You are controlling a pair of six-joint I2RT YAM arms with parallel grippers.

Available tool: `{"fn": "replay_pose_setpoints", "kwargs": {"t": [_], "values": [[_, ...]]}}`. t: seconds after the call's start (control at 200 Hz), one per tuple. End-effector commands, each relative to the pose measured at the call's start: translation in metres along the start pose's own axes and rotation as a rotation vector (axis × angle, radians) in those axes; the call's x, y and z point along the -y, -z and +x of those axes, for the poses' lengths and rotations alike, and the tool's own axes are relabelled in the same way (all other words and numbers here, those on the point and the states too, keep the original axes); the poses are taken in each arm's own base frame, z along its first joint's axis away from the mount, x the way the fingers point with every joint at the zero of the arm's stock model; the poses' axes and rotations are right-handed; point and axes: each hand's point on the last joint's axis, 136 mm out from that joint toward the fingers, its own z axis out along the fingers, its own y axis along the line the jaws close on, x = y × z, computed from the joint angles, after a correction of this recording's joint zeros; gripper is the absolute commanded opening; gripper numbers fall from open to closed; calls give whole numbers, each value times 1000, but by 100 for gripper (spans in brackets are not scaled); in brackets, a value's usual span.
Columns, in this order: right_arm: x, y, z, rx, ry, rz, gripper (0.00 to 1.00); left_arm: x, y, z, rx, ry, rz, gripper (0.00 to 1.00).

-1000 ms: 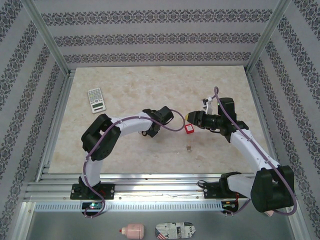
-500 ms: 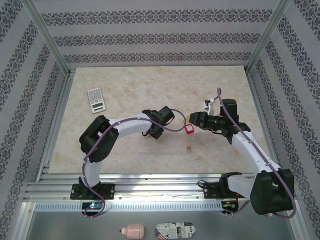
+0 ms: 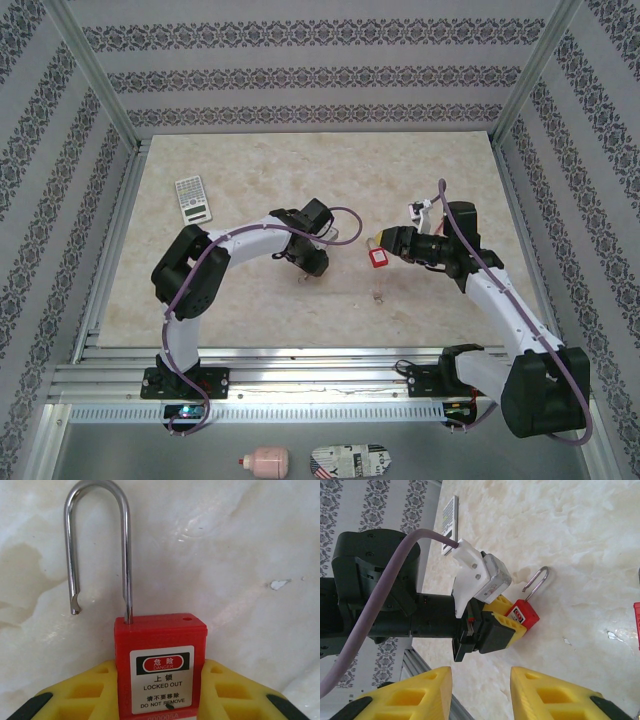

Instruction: Unlock with the key

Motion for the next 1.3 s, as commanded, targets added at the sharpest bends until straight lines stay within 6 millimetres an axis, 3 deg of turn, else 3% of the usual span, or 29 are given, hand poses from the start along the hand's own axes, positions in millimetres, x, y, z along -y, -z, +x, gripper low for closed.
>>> {"fn": "replay_pose_setpoints", "kwargs": {"t": [0.0, 0.175, 0.185, 0.205, 0.24, 0.385, 0.535, 0.615, 0.769, 1.079, 1.294], "values": [[-3, 4, 2, 3, -11, -6, 38, -4, -1, 23, -90, 49, 17, 38], [16, 7, 8, -10, -55, 129, 46, -12, 63, -9, 90, 105, 11, 52], [18, 7, 9, -13, -56, 143, 46, -12, 68, -11, 103, 106, 11, 54], [21, 8, 10, -15, -55, 175, 47, -11, 77, -14, 128, 107, 16, 68], [28, 9, 13, -26, -48, 232, 51, -11, 90, -19, 169, 113, 17, 74], [57, 9, 22, -79, 0, 455, 61, -6, 137, -31, 307, 144, 39, 82], [86, 0, 20, -151, 94, 672, 64, 2, 196, -42, 549, 241, 113, 88], [98, -10, 17, -191, 132, 742, 64, 10, 213, -44, 610, 291, 175, 89], [104, -33, 9, -236, 207, 776, 64, 18, 224, -34, 657, 331, 249, 91], [132, -60, 10, -309, 216, 836, 61, 10, 233, -5, 680, 354, 205, 93], [141, -68, 14, -322, 223, 843, 60, 11, 220, -6, 666, 380, 233, 94]]}}
